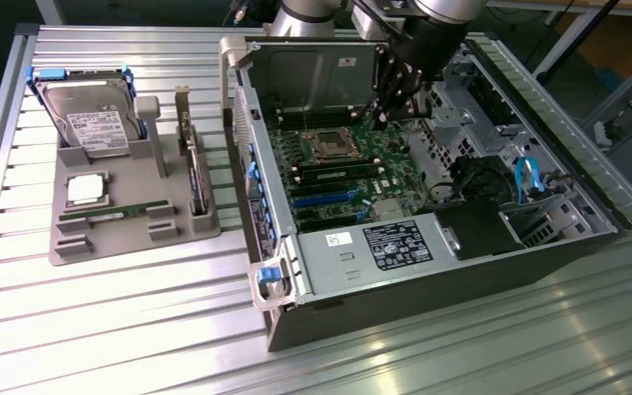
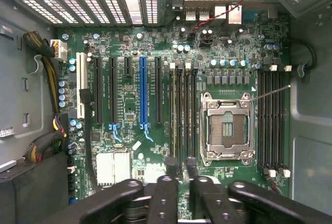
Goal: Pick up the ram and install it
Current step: 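Press down the ram until it locks into place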
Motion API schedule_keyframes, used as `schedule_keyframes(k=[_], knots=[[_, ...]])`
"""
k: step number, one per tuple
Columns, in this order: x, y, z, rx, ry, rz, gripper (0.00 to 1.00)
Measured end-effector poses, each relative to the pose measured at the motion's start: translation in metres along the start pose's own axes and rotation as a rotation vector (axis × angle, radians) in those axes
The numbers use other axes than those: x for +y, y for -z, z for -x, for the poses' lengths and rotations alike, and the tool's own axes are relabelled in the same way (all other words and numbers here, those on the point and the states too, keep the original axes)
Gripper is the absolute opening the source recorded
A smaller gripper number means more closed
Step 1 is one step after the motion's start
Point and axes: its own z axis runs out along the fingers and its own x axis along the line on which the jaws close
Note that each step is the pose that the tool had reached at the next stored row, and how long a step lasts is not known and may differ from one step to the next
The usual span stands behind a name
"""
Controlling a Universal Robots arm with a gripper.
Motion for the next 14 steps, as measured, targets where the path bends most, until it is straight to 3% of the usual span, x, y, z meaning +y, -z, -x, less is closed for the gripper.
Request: schedule_keyframes(k=[2, 9, 12, 14], knots=[[0.0000, 0.0000, 0.000, 0.0000, 0.000, 0.0000, 0.10], [-0.0021, 0.0001, 0.000, -0.0010, 0.001, -0.0001, 0.10], [-0.0138, 0.0005, 0.000, -0.0088, 0.002, 0.0001, 0.10], [-0.0286, 0.0007, 0.000, -0.0104, 0.005, 0.0002, 0.10]])
